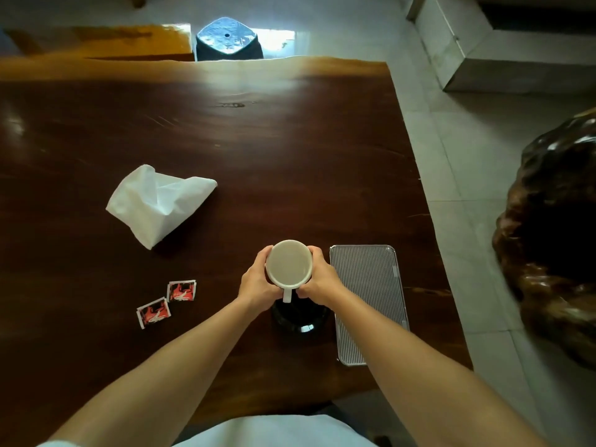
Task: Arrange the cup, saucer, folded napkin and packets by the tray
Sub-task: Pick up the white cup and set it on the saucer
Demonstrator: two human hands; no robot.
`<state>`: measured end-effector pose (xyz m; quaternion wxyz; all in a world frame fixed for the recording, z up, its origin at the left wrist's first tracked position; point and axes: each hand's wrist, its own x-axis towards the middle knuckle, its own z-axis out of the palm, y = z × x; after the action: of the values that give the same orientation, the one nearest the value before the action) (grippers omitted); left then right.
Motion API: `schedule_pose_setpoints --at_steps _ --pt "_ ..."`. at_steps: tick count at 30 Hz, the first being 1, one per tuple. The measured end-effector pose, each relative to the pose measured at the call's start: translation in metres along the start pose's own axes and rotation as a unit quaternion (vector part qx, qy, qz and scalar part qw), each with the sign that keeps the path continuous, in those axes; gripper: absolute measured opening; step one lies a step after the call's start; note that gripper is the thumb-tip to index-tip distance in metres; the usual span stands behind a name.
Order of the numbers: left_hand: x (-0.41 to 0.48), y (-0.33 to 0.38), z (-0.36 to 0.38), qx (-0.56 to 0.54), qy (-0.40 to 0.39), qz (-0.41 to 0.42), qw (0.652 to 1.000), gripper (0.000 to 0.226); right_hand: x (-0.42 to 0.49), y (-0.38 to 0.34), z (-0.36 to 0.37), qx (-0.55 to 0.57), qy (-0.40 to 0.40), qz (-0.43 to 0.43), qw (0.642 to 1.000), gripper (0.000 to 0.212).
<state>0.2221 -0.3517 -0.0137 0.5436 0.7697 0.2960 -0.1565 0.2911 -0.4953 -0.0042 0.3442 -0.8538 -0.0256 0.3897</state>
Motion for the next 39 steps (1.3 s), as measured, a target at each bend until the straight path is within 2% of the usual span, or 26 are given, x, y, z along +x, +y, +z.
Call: schedule_pose_setpoints --at_steps 10,39 --pt "-0.024 -0.023 0.034 0.025 -0.005 0.000 1.000 0.093 -0.021 0.044 0.010 -0.002 0.002 -0.005 1.000 0.082" --pt "-0.015 -0.060 0.067 0.044 0.004 -0.002 0.999 0.089 -0.005 0.084 0.023 -0.029 -0.025 0.001 0.999 0.093"
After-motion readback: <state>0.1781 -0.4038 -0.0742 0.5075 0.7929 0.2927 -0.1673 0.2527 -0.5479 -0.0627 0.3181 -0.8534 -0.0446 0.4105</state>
